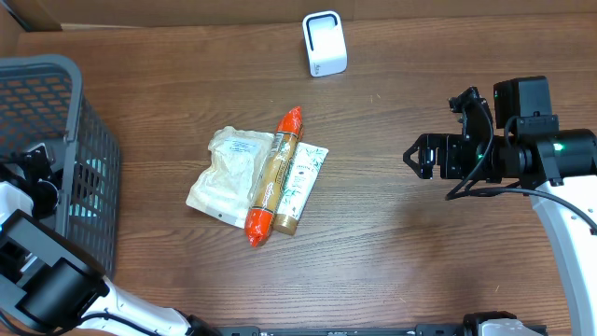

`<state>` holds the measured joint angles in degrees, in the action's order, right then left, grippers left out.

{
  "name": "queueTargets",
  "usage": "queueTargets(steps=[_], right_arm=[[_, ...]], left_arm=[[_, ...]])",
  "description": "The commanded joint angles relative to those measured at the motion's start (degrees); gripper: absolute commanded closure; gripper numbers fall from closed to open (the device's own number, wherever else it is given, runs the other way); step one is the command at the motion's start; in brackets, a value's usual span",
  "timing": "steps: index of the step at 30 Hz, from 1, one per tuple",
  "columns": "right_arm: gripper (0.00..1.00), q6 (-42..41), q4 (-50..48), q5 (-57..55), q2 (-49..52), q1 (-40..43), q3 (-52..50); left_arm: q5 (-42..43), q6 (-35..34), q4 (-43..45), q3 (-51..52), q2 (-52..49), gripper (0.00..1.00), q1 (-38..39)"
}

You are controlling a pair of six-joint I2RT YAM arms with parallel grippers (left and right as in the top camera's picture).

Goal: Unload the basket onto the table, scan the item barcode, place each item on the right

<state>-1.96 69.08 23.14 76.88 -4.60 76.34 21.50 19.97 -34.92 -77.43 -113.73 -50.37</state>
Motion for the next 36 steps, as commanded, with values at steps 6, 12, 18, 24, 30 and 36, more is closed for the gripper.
queueTargets(steps=[6,12,18,24,30,36], right_arm=[[0.00,-0.22,0.11,0.07,-0.22,-0.26,-0.15],[0.00,-0.22,0.35,0.07,-0.22,-0.26,-0.15],[0.00,-0.24,0.55,0.09,-0.22,-0.26,-0.15],[0.00,-0.26,1.14,0.07,-0.22,-0.26,-0.15],[0.00,-0.24,1.11,0.07,-0.22,-0.26,-0.15],[0.00,-0.24,1.14,0.07,-0.22,-0.26,-0.15]], left_arm=[[5.16,-0.94,-1.25,1.53,-4.00,0.95,-0.22],[5.33,-1.99,-1.51,1.53,-4.00,0.80,-0.13],[5.53,-1.97,0.35,2.91,-4.04,0.68,0.87],[5.57,-1.99,3.50,5.29,-4.04,0.79,1.97],[7.10,-2.21,2.99,5.27,-3.98,0.96,2.03],[9.25,-2.25,-3.34,0.66,-1.53,0.96,0.35]])
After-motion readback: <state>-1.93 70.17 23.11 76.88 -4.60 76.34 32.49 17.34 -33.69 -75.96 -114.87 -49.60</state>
